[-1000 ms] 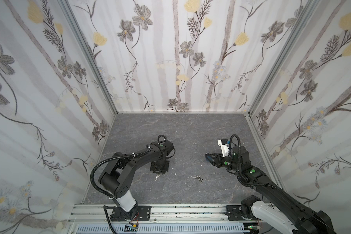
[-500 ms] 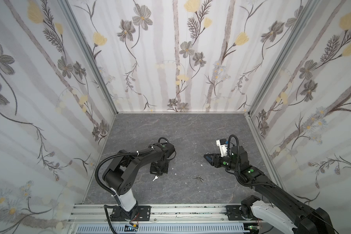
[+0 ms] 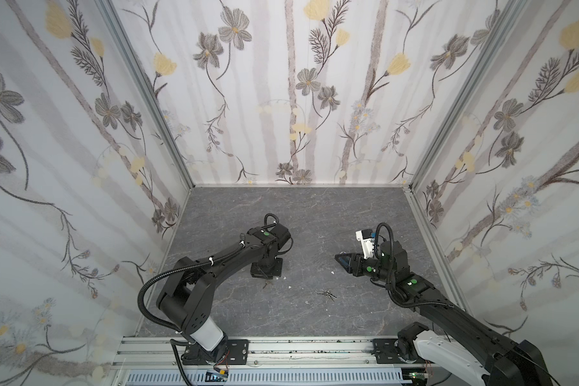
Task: Unlock with the key
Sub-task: 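Carry the keys with the left gripper toward the approaching right gripper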
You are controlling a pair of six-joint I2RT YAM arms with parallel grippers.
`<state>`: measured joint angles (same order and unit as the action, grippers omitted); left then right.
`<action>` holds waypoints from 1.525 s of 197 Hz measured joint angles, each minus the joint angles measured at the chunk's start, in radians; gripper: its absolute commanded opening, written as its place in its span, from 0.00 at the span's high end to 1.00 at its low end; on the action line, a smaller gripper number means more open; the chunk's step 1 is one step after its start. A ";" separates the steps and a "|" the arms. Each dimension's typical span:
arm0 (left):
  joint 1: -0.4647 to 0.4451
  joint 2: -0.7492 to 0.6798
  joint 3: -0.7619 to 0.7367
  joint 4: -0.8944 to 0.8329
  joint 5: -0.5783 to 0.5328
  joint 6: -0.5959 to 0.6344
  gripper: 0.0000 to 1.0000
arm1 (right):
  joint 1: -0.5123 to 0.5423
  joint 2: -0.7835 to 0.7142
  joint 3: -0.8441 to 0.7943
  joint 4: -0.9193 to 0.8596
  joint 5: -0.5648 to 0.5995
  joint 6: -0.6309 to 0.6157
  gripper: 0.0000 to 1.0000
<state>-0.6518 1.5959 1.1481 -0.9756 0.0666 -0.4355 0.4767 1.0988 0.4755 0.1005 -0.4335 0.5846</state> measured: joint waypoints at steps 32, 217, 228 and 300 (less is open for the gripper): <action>-0.016 -0.054 0.099 -0.001 0.070 0.043 1.00 | 0.010 -0.009 0.021 -0.008 0.033 -0.036 0.59; -0.119 -0.102 0.329 0.021 0.437 0.170 1.00 | 0.286 0.089 0.132 0.041 -0.082 -0.370 0.45; -0.122 -0.100 0.333 0.021 0.442 0.171 1.00 | 0.293 0.103 0.140 0.040 -0.080 -0.377 0.46; -0.151 -0.076 0.349 0.021 0.461 0.184 1.00 | 0.298 0.149 0.175 0.045 -0.080 -0.395 0.63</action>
<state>-0.8024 1.5196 1.4975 -0.9550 0.5278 -0.2516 0.7750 1.2476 0.6506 0.1455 -0.5140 0.1894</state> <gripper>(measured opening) 0.050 0.391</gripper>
